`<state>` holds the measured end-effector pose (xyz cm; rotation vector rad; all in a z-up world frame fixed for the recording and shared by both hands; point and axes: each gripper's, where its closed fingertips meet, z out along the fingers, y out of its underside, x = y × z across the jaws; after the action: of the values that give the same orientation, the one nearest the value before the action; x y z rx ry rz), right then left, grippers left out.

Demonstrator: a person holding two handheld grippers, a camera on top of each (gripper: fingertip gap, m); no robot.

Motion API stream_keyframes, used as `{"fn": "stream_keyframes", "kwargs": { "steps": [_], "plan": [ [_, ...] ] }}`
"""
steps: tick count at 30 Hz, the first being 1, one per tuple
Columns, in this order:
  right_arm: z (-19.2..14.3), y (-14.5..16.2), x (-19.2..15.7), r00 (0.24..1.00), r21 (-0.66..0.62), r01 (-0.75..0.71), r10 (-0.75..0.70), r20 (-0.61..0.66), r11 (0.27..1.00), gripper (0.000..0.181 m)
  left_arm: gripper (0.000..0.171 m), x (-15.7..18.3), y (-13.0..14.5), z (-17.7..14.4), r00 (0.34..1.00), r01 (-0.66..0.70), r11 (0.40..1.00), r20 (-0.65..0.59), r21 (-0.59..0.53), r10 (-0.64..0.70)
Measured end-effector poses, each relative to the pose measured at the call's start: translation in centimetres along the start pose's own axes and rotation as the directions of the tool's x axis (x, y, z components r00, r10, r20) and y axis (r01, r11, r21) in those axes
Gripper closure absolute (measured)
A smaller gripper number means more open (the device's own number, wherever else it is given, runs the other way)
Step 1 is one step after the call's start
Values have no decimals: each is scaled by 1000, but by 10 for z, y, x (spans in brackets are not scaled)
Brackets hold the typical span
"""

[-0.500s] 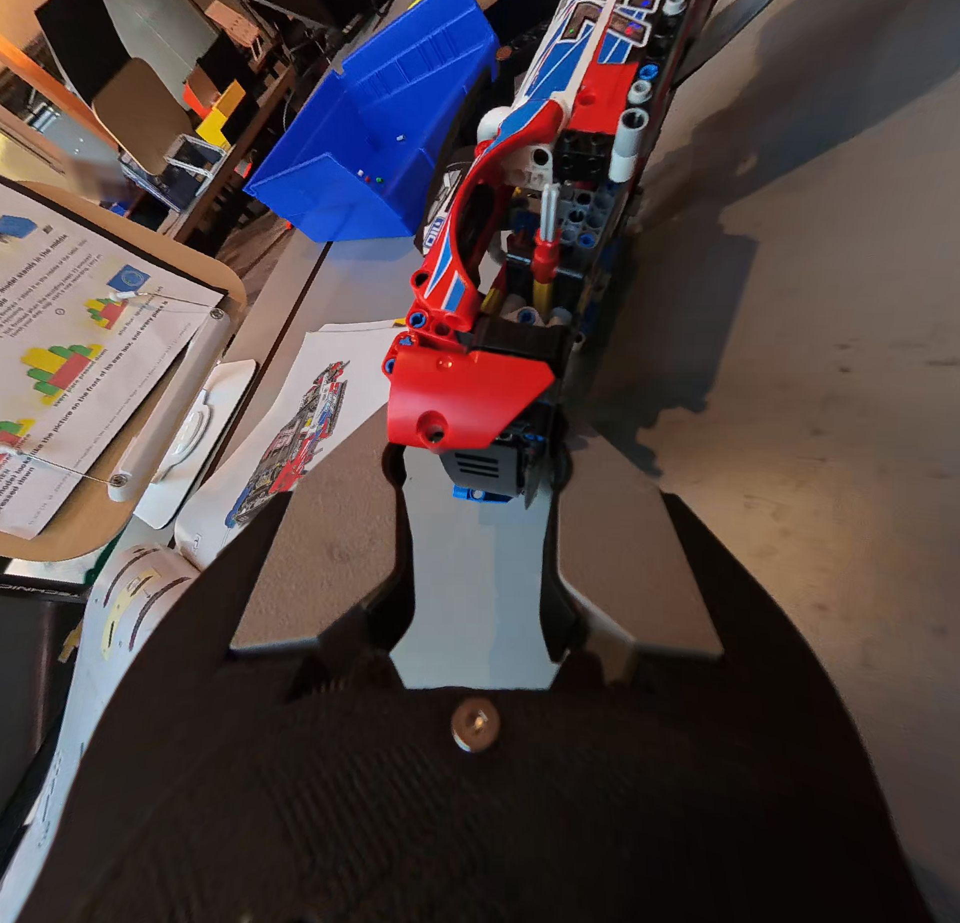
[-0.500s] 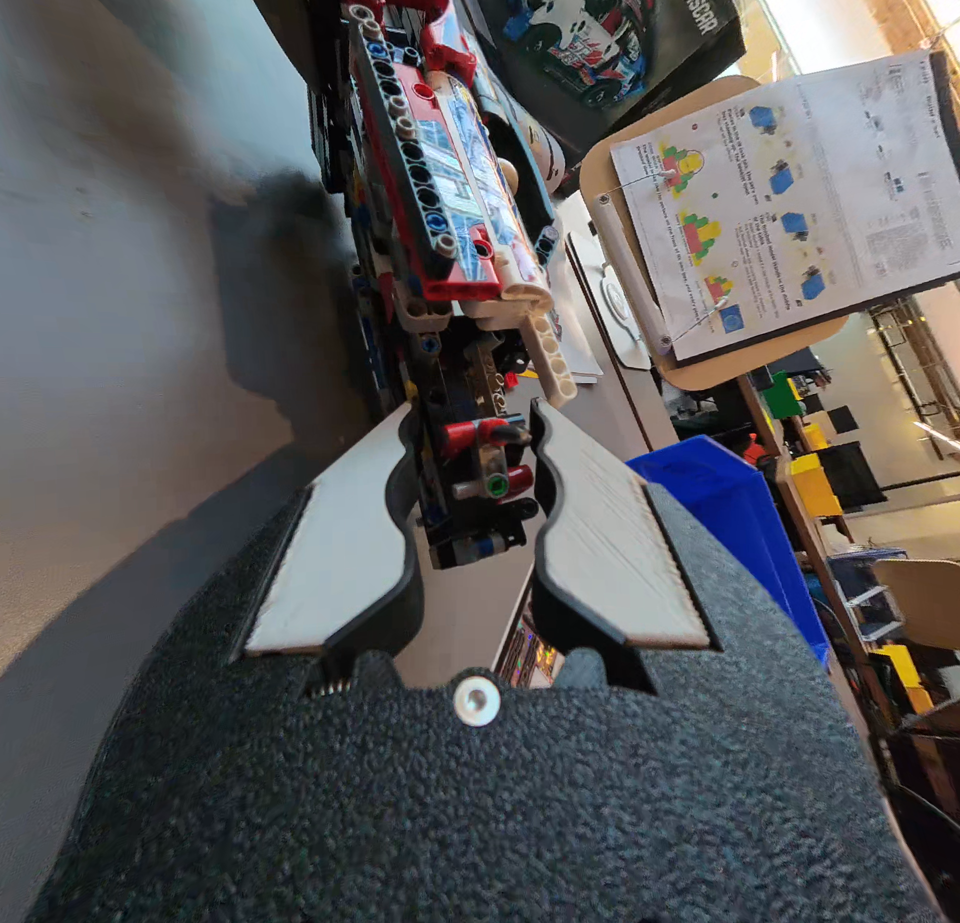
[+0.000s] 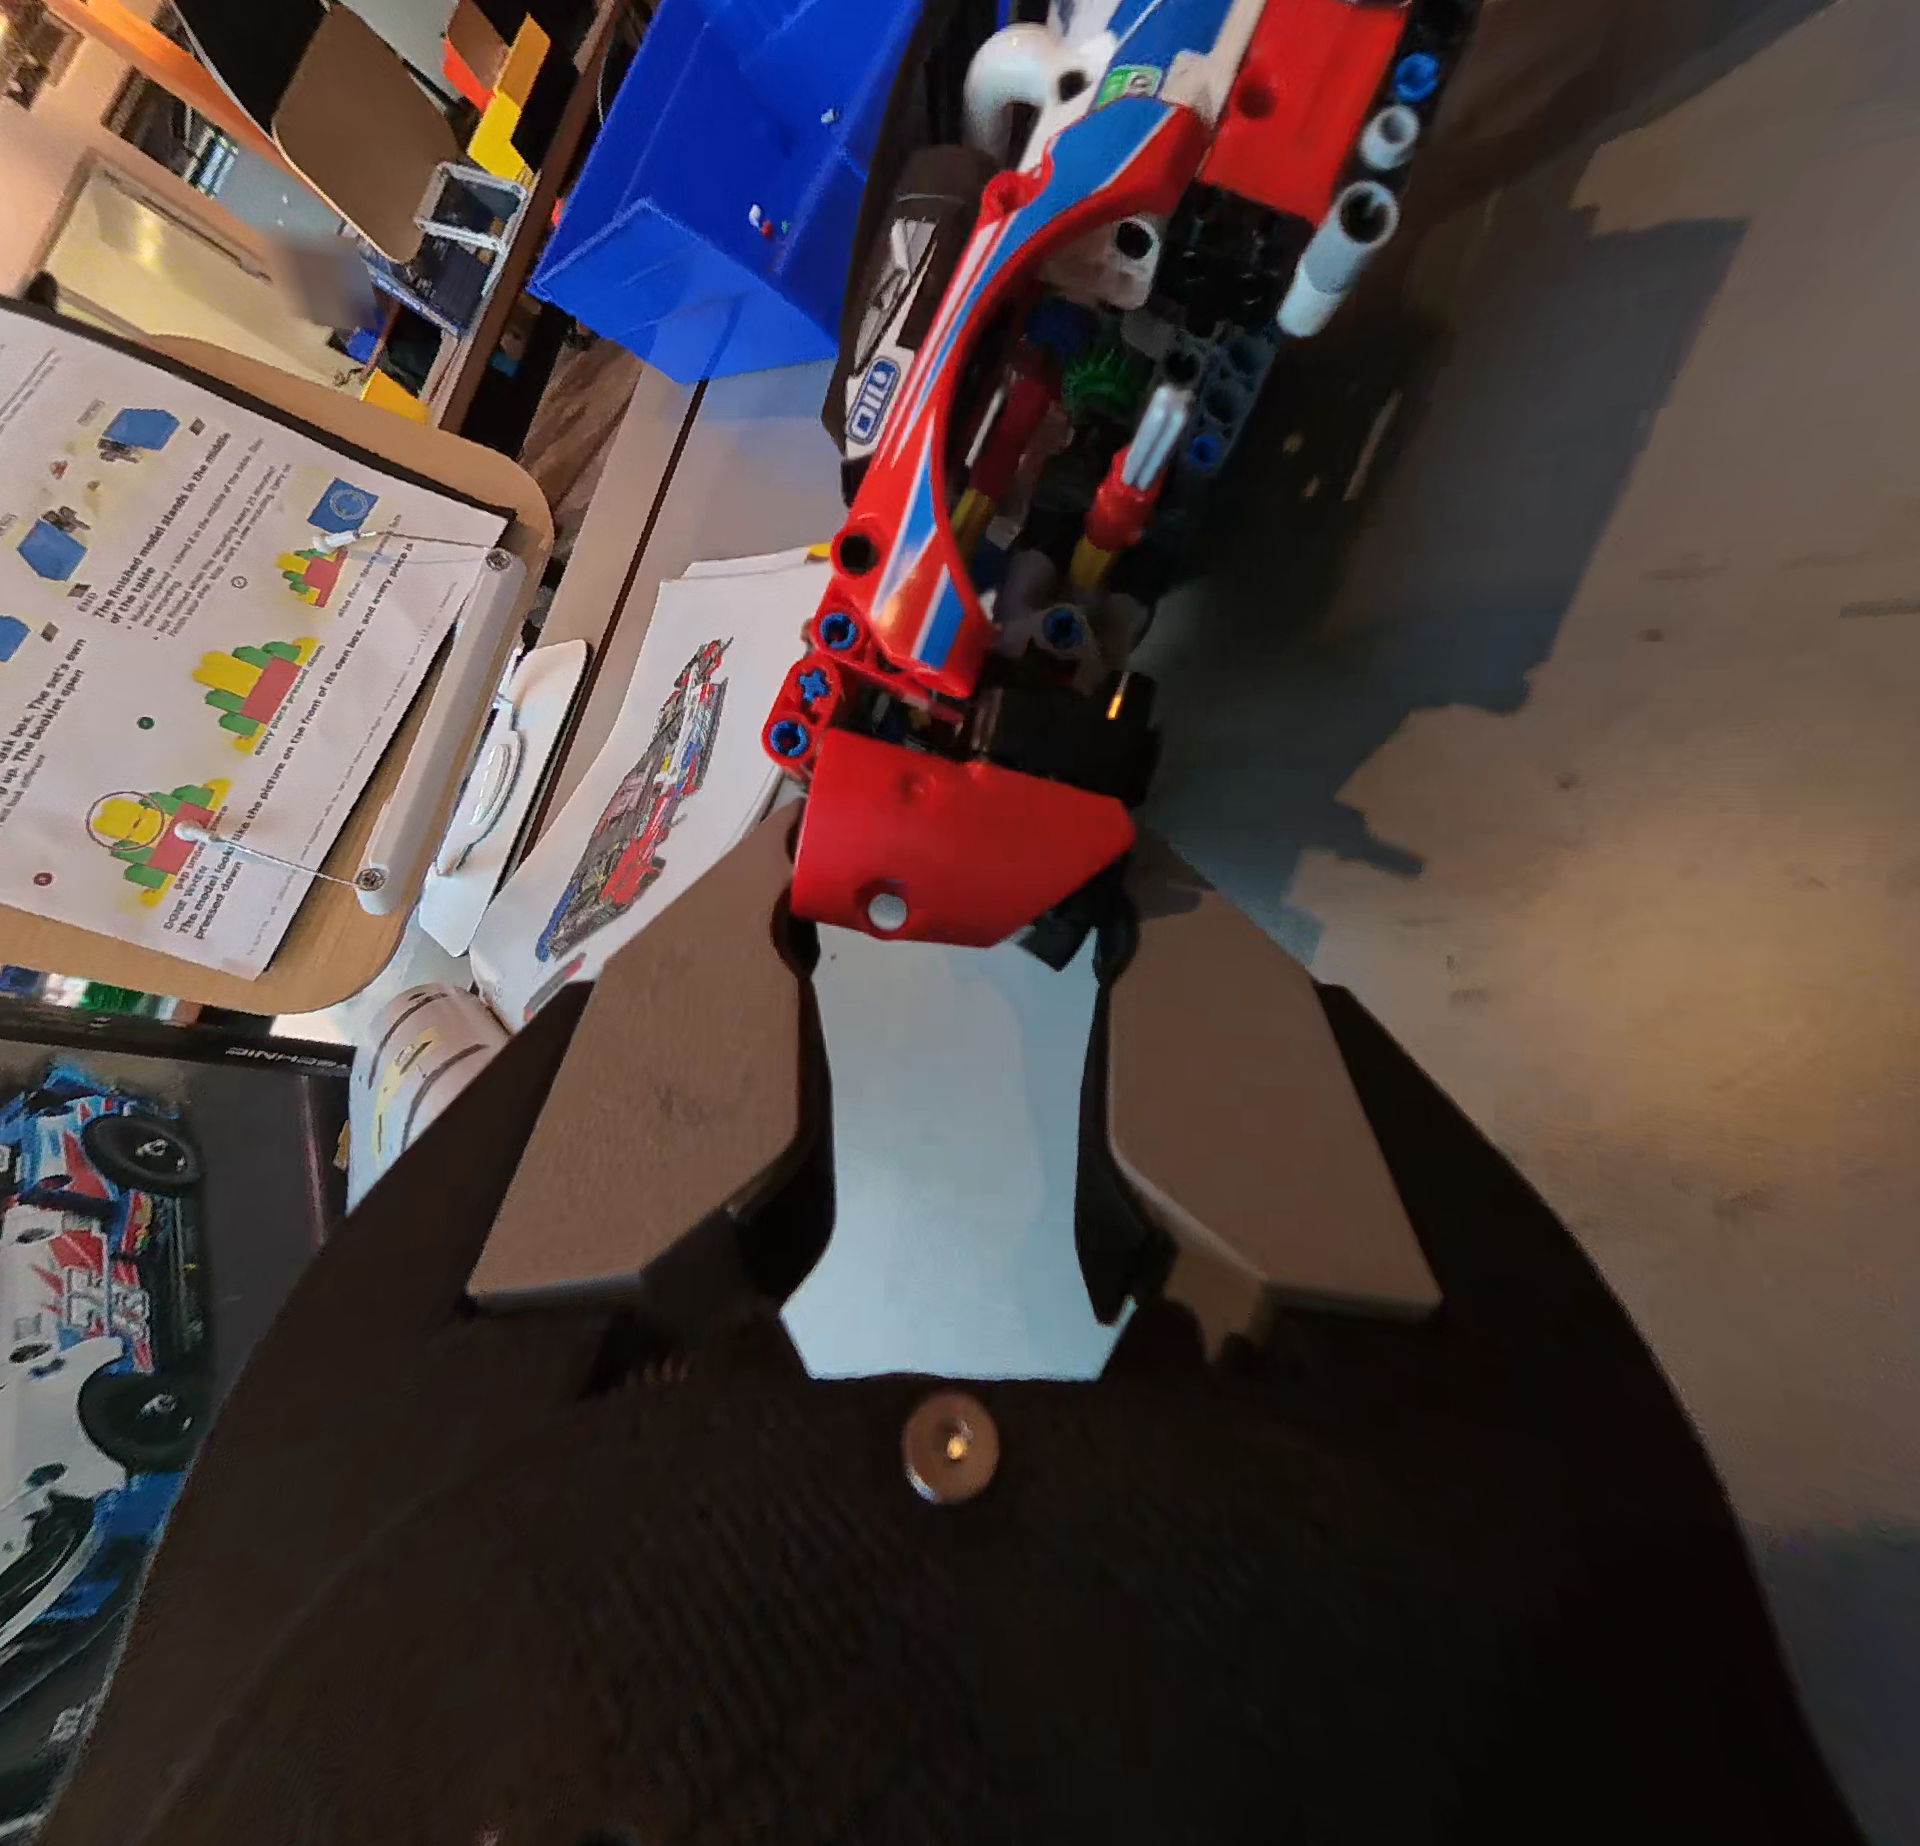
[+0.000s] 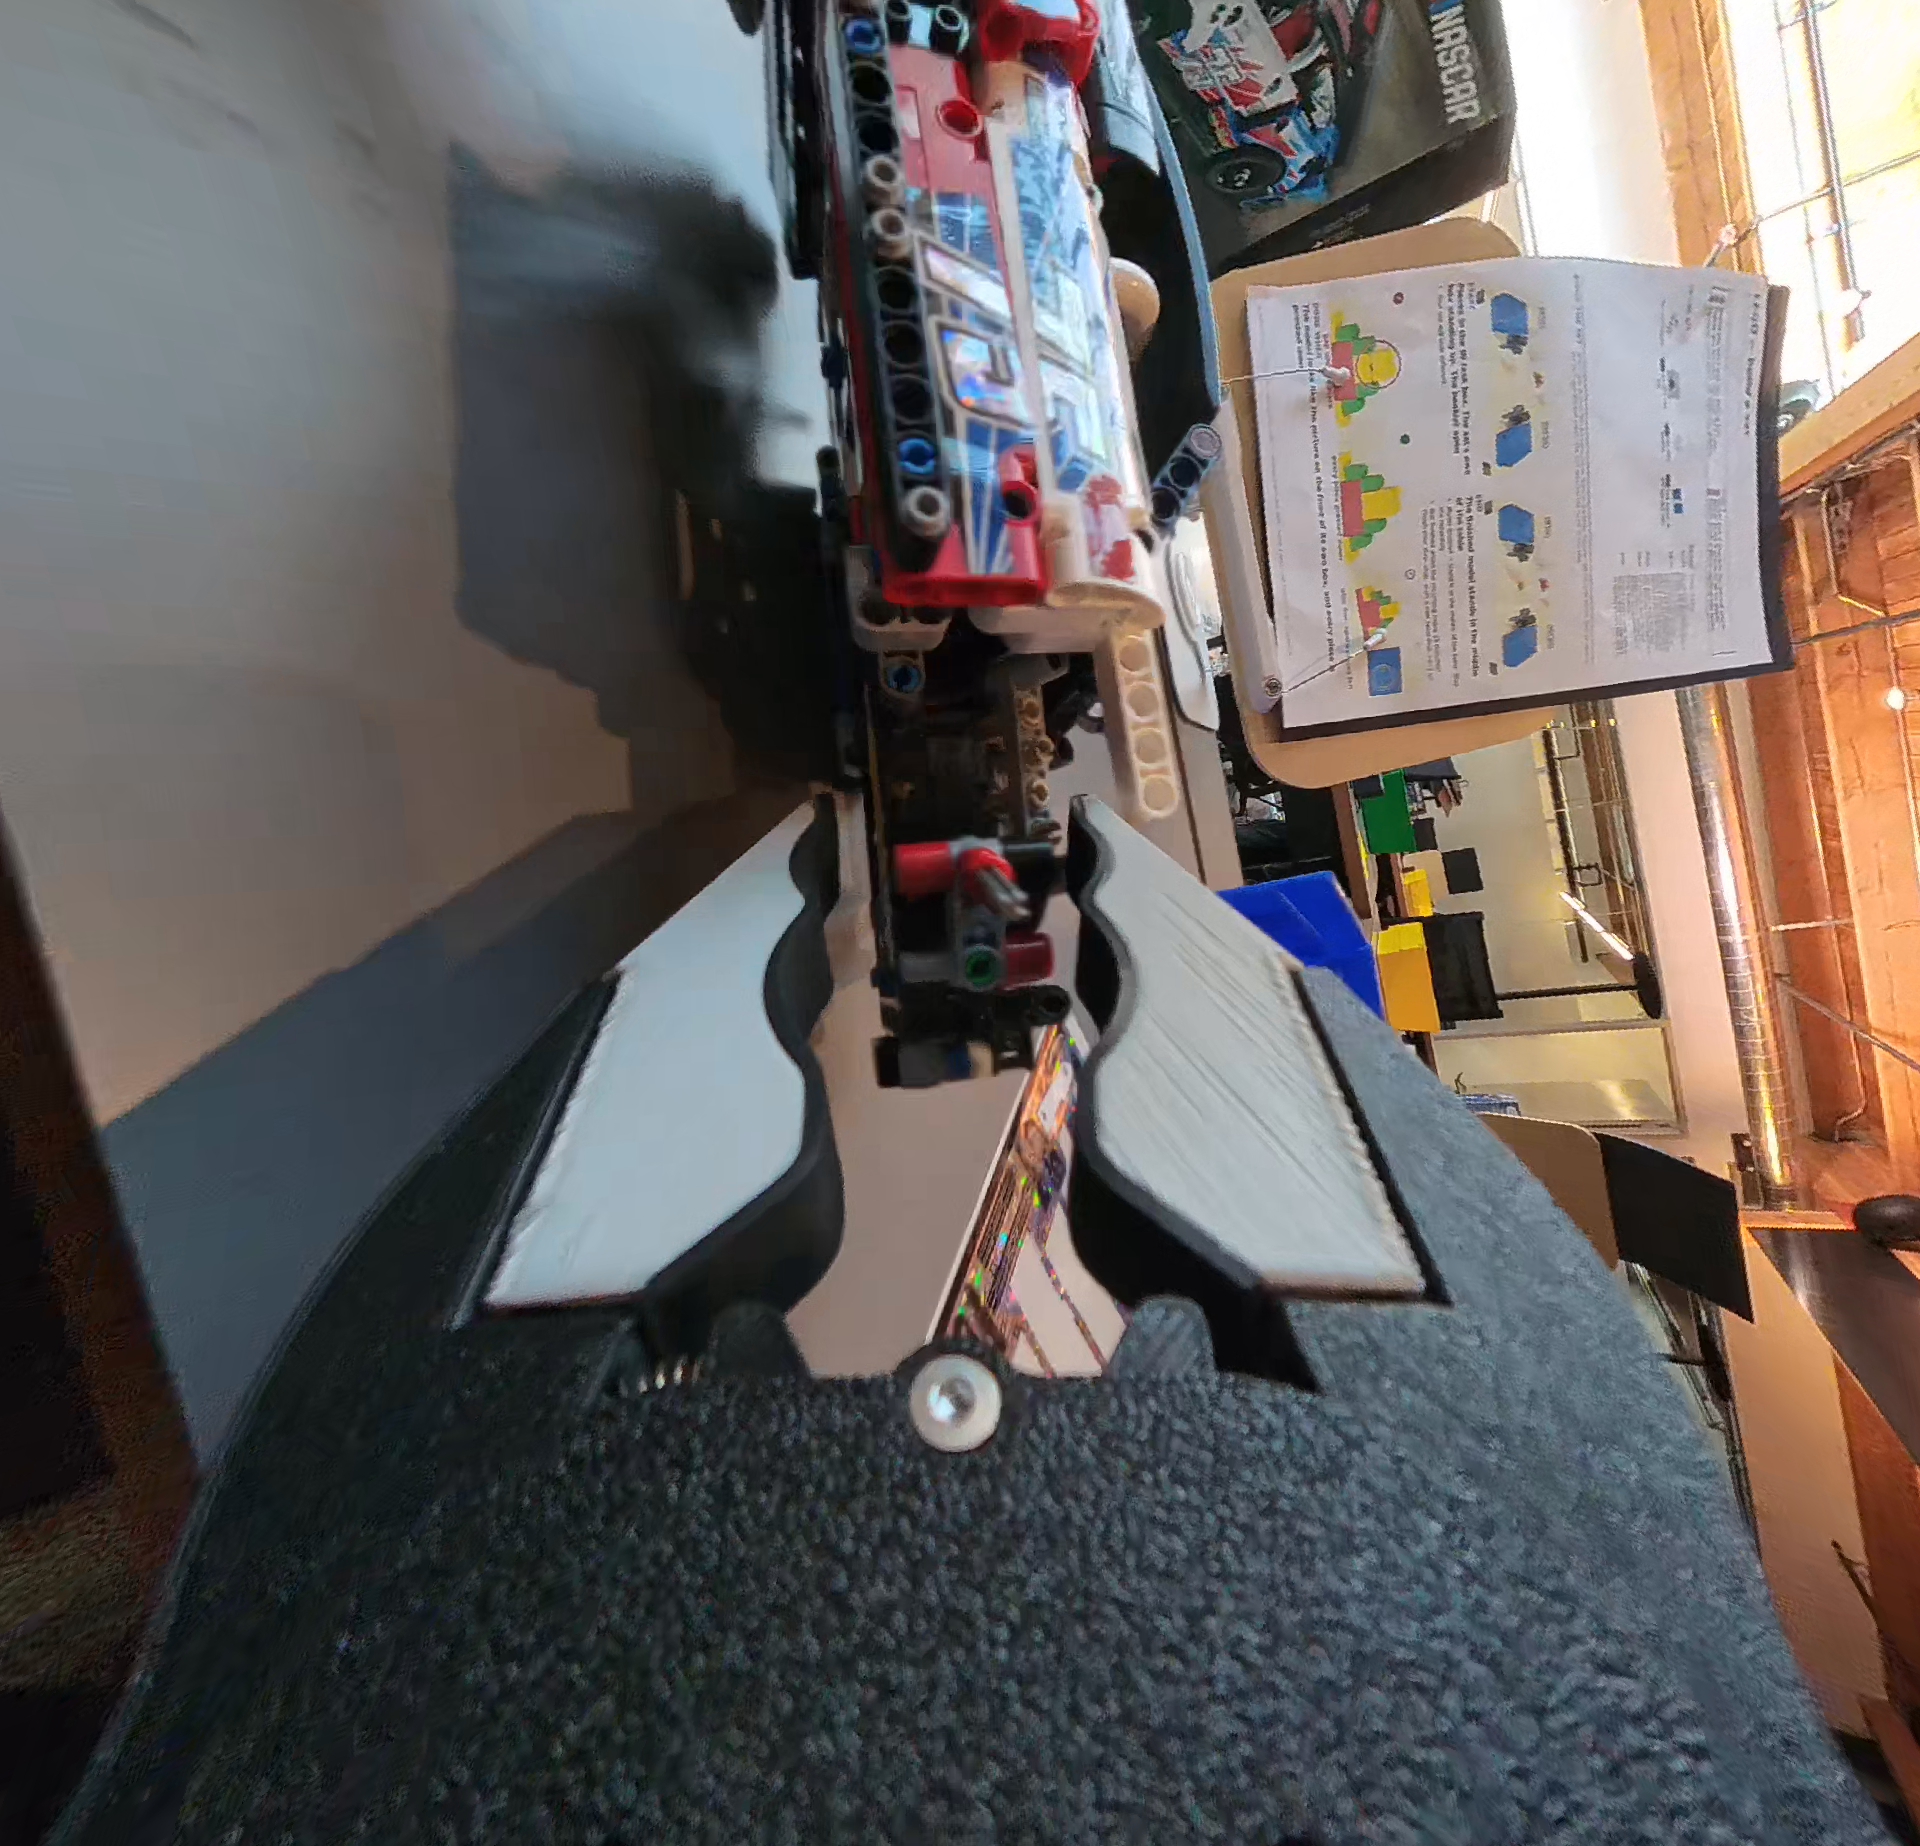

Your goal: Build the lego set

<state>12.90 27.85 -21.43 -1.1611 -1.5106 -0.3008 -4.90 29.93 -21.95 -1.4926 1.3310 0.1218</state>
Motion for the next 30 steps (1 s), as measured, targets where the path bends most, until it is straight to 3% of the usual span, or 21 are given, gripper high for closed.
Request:
{"fn": "stream_keyframes", "kwargs": {
  "steps": [2, 6, 9, 14, 18, 24, 27, 30],
  "plan": [
    [-9, -1, -4, 1000, -10, 6, -5, 2, 1000, 145, 125, 6, 5, 0, 1000, -15, 999, 3, -28, 15],
    [-20, 8, -11, 999, -43, -47, 47, 0, 998, 132, 124, 17, 12, -1, 1000, -5, 998, -12, -60, 4],
    [-27, 11, -20, 997, -65, -77, 79, 19, 995, 126, 112, 22, 20, 0, 1000, -22, 994, -18, -108, 20],
    [-33, 16, -25, 976, -61, -212, 215, 38, 975, 127, 112, 33, 19, -6, 989, -147, 982, -52, -121, 142],
    [-24, 24, -16, 946, -63, -317, 320, 55, 946, 114, 100, 29, 16, -10, 976, -218, 971, -41, -103, 215],
    [-2, 39, -1, 932, -101, -355, 360, 44, 930, 113, 75, 28, 26, -14, 971, -27, 983, -238, -181, -17],
    [5, 50, -8, 935, -160, -336, 349, 59, 928, 112, 78, 35, 32, -25, 937, 60, 979, -327, -194, -122],
    [-9, 46, -15, 943, -167, -306, 322, 78, 937, 115, 77, 26, 28, -44, 930, 124, 976, -321, -182, -178]
  ]
}}
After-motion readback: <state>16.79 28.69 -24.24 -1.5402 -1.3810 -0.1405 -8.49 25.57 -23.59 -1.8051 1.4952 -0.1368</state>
